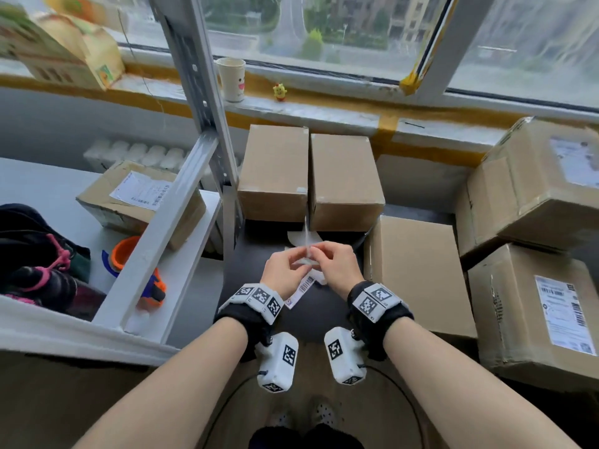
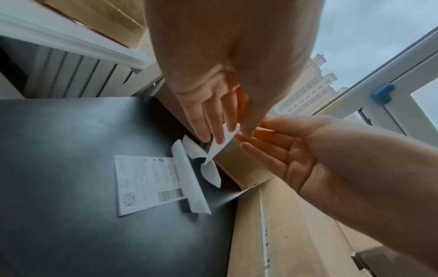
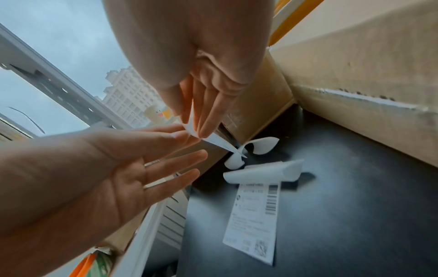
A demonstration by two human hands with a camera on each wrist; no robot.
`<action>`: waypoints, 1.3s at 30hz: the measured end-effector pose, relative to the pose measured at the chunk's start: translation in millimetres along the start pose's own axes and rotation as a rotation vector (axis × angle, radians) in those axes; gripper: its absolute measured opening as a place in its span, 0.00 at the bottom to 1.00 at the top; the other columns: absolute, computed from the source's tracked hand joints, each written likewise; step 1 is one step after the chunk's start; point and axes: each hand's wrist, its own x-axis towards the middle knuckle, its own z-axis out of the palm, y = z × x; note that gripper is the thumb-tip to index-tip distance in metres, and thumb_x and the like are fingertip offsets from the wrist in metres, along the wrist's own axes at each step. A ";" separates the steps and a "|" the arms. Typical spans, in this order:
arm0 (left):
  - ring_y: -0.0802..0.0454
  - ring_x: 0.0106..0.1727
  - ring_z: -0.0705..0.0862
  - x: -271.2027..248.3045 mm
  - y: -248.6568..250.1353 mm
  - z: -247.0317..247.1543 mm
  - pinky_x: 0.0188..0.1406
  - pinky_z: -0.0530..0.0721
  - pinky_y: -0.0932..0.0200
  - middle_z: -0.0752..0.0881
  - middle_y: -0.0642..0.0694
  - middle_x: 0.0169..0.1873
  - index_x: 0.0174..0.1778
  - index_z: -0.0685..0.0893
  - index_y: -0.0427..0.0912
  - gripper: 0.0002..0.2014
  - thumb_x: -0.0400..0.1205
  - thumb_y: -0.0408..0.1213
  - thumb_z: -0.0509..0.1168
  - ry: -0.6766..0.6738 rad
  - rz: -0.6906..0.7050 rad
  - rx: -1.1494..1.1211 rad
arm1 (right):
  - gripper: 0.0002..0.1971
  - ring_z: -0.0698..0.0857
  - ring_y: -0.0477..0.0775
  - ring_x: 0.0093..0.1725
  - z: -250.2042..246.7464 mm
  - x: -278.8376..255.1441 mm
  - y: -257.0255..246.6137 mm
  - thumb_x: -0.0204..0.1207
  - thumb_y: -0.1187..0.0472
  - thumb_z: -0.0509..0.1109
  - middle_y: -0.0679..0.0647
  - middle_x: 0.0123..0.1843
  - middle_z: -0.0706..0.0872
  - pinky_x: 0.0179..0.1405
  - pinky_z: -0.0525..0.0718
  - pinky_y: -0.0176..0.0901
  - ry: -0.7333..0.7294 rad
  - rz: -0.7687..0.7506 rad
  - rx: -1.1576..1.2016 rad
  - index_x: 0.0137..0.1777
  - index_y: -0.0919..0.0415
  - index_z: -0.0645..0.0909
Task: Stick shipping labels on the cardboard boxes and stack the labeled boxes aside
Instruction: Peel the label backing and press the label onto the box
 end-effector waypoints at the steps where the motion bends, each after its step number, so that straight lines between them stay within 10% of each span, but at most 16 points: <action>1: 0.56 0.52 0.86 0.2 5.8 0.7 0.59 0.83 0.60 0.88 0.50 0.51 0.63 0.85 0.42 0.17 0.78 0.29 0.68 0.011 0.017 -0.023 | 0.09 0.86 0.50 0.44 -2.8 0.8 -1.8 0.80 0.64 0.65 0.55 0.44 0.89 0.46 0.85 0.38 -0.011 -0.010 0.042 0.51 0.64 0.87; 4: 0.56 0.51 0.86 0.5 21.6 0.8 0.53 0.83 0.68 0.88 0.47 0.51 0.60 0.86 0.39 0.13 0.81 0.31 0.66 0.064 0.041 -0.034 | 0.10 0.88 0.52 0.49 -11.4 3.6 -4.0 0.80 0.65 0.65 0.57 0.49 0.90 0.53 0.86 0.44 -0.027 -0.027 0.078 0.54 0.63 0.87; 13: 0.46 0.51 0.89 7.9 40.5 1.6 0.57 0.86 0.48 0.90 0.39 0.46 0.49 0.86 0.37 0.08 0.80 0.38 0.68 0.139 0.039 -0.099 | 0.08 0.88 0.50 0.49 -28.4 10.2 -10.8 0.77 0.63 0.71 0.56 0.49 0.91 0.56 0.85 0.43 -0.019 -0.101 0.104 0.52 0.62 0.89; 22: 0.57 0.39 0.86 10.9 43.4 1.1 0.42 0.86 0.70 0.86 0.42 0.38 0.52 0.83 0.26 0.09 0.83 0.28 0.62 0.139 0.013 -0.159 | 0.09 0.88 0.49 0.52 -30.4 14.8 -9.6 0.76 0.63 0.72 0.57 0.51 0.91 0.59 0.84 0.43 -0.055 -0.109 0.154 0.54 0.62 0.89; 39: 0.48 0.45 0.88 16.9 47.1 -2.7 0.60 0.85 0.49 0.88 0.41 0.40 0.48 0.87 0.33 0.09 0.83 0.28 0.61 0.116 -0.010 -0.168 | 0.07 0.90 0.53 0.51 -29.0 26.8 -6.8 0.75 0.63 0.73 0.55 0.48 0.92 0.60 0.85 0.58 -0.082 -0.085 0.191 0.51 0.58 0.90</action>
